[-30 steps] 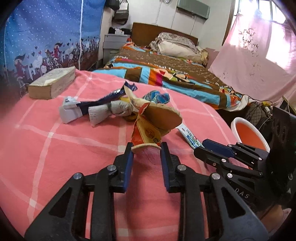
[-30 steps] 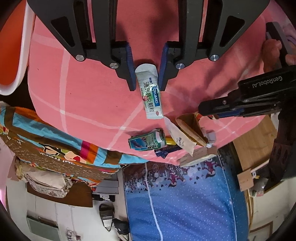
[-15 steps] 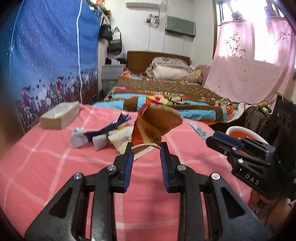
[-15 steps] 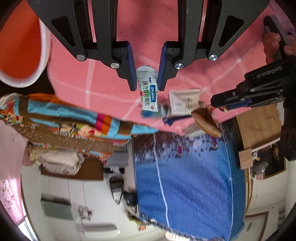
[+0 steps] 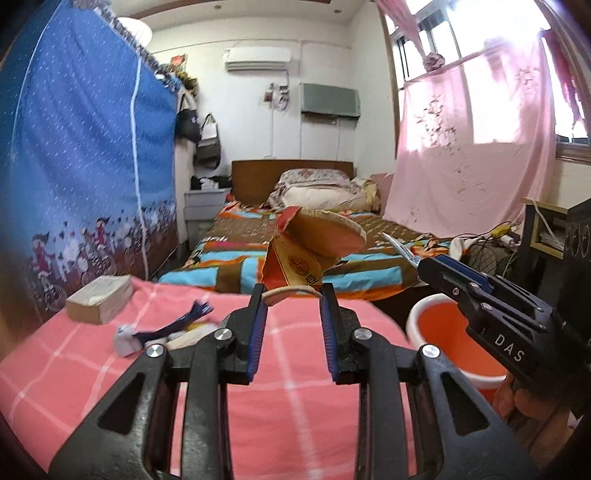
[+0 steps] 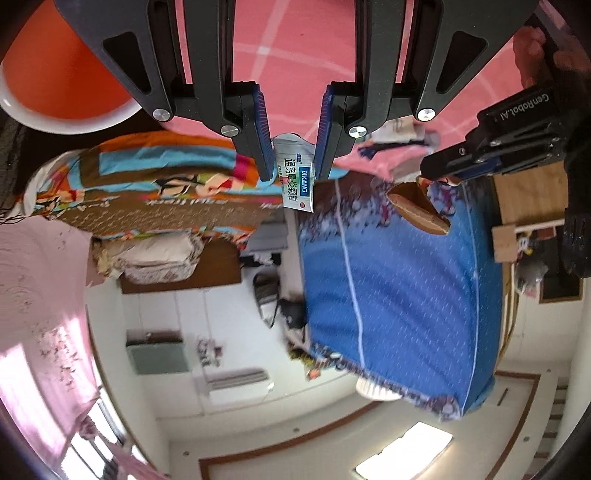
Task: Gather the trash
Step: 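Grasp the brown paper wrapper with the left tool while the right tool grasps a toothpaste tube, then carry both items over the orange bucket and open both tools to drop them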
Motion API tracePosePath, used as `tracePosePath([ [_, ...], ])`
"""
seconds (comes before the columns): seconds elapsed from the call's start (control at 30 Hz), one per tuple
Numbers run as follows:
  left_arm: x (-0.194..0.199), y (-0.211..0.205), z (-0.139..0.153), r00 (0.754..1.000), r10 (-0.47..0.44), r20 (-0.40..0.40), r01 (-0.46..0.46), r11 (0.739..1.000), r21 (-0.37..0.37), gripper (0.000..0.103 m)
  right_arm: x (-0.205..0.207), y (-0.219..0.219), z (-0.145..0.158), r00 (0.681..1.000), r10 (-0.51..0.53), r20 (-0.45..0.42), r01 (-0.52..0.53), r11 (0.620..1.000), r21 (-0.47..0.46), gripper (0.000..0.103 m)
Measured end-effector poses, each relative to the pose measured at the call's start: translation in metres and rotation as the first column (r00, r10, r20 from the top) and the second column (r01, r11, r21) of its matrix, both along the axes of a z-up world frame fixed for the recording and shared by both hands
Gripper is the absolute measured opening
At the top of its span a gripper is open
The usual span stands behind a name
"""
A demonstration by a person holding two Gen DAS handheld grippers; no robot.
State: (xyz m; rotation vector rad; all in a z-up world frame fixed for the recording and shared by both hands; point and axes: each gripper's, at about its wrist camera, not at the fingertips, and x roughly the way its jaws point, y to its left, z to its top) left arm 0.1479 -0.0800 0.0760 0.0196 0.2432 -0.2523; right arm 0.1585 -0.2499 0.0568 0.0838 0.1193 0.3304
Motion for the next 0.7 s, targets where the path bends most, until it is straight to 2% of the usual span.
tracePosePath([
  [0.33, -0.003, -0.049, 0.010, 0.992, -0.117, 0.056, 0.116, 0.993, 0.014, 0.032, -0.026, -0.049, 0.012, 0.989, -0.122, 0.080, 0.115, 0.990, 0.084, 0.021],
  [0.53, -0.004, -0.080, 0.009, 0.980, -0.195, 0.046, 0.194, 0.981, 0.025, 0.032, -0.034, -0.078, 0.011, 0.975, -0.210, 0.071, 0.200, 0.972, 0.123, 0.021],
  [0.7, -0.002, -0.105, 0.001, 0.967, -0.253, 0.005, 0.253, 0.967, 0.029, 0.032, -0.036, -0.097, 0.005, 0.963, -0.269, 0.034, 0.262, 0.955, 0.142, 0.021],
])
